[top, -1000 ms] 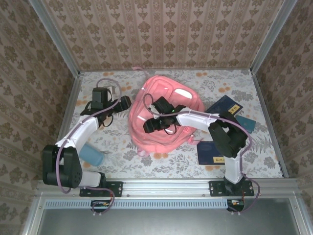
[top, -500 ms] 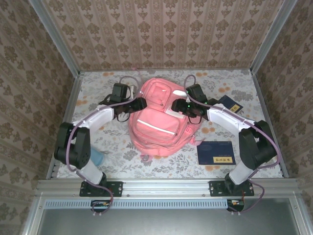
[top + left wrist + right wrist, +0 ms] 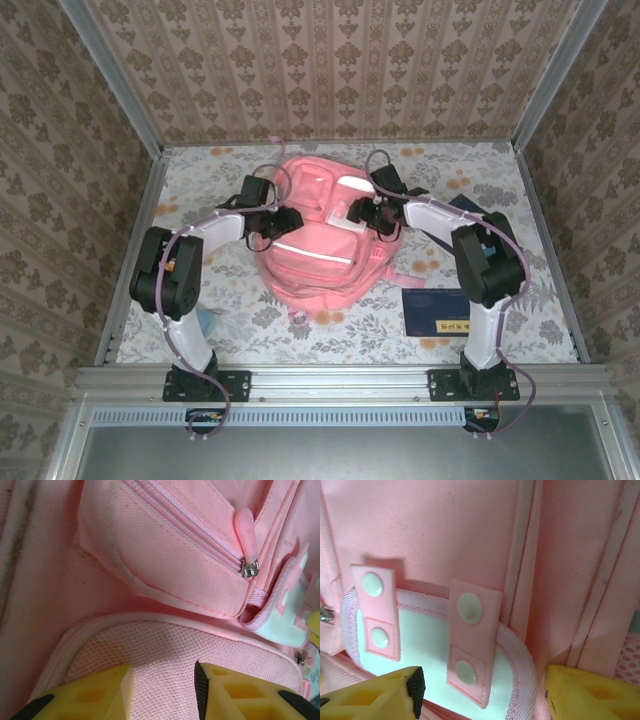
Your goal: Pack the student bag
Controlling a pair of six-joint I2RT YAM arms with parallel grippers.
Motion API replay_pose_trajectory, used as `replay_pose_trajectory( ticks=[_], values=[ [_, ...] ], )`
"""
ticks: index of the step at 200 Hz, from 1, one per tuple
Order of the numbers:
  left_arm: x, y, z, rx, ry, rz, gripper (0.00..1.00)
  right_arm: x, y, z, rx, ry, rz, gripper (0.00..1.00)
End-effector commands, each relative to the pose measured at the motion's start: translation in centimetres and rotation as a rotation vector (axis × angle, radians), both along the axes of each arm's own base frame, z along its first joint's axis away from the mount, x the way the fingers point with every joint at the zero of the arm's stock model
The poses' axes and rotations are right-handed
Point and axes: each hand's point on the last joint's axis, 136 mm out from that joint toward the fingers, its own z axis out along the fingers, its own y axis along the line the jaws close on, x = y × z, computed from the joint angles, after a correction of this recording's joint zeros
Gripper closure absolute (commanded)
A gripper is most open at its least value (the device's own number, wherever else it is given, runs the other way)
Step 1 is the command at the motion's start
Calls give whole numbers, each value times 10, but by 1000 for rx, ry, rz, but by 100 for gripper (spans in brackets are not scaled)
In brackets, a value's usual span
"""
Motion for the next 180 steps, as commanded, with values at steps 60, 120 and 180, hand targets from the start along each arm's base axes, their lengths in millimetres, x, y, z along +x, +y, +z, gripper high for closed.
replay_pose_trajectory(
  ticks=[60, 120, 180],
  values=[
    [15, 34, 59, 206, -136, -66, 26, 1, 3, 64, 60, -124, 45, 26],
    [-45, -17, 84, 513, -218, -241, 22, -54, -91, 53, -9, -89, -141, 7],
    [-64, -66, 61, 701, -203, -339, 39, -68, -132, 47, -63, -121, -188, 1]
  ],
)
